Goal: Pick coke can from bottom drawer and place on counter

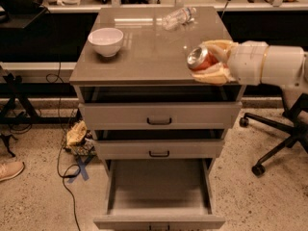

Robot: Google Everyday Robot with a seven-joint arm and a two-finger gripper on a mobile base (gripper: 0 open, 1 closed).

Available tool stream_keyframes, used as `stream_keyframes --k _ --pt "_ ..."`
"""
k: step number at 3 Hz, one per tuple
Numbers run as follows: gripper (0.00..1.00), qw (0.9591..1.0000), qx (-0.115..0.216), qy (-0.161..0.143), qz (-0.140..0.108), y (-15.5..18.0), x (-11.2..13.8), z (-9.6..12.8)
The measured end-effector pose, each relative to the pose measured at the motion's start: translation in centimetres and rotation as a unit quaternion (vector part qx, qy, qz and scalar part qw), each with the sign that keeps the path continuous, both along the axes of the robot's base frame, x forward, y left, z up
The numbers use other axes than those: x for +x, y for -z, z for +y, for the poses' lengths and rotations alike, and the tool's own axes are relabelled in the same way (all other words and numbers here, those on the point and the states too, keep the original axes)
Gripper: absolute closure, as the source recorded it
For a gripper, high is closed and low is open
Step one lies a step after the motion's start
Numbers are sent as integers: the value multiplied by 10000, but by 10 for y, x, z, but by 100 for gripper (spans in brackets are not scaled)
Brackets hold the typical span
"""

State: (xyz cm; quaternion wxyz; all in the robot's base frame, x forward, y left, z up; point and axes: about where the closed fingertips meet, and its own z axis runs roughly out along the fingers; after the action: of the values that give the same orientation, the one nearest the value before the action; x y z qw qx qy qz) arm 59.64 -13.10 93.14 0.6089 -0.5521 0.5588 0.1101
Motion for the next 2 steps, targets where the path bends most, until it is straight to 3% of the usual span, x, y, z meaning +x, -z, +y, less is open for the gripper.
stream_keyframes --k 1,2 --pt "100 9988 -30 193 456 -13 40 -11" --pt "100 9939 12 341 1045 -8 80 -20"
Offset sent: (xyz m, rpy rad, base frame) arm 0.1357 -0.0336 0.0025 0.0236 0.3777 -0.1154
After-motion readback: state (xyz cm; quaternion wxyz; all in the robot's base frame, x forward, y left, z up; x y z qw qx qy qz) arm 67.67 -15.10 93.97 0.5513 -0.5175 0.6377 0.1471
